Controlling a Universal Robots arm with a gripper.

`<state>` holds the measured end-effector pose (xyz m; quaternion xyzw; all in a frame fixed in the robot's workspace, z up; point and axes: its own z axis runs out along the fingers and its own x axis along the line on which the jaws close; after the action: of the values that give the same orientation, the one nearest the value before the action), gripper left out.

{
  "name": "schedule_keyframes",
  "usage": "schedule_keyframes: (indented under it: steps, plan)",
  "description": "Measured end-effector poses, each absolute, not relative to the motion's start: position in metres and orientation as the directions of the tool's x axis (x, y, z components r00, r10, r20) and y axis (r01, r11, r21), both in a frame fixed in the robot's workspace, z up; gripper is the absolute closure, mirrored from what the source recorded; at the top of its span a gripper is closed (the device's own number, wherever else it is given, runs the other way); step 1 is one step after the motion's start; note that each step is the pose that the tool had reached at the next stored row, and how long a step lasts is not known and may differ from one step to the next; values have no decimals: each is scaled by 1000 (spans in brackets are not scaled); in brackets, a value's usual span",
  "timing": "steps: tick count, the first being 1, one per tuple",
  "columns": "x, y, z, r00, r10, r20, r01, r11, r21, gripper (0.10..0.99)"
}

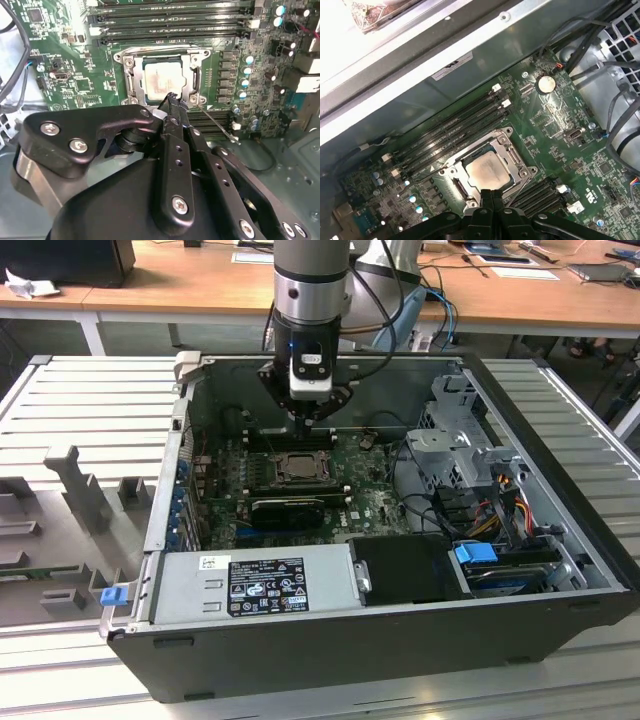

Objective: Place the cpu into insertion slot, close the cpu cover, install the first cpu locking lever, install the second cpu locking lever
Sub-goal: 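Install the first cpu locking lever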

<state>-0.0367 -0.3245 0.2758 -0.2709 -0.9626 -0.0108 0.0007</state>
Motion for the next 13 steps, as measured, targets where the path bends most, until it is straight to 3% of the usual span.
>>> schedule_keyframes:
  steps: [13]
  plan:
    - [-37,-325,276,-933,360,7,360,933,20,980]
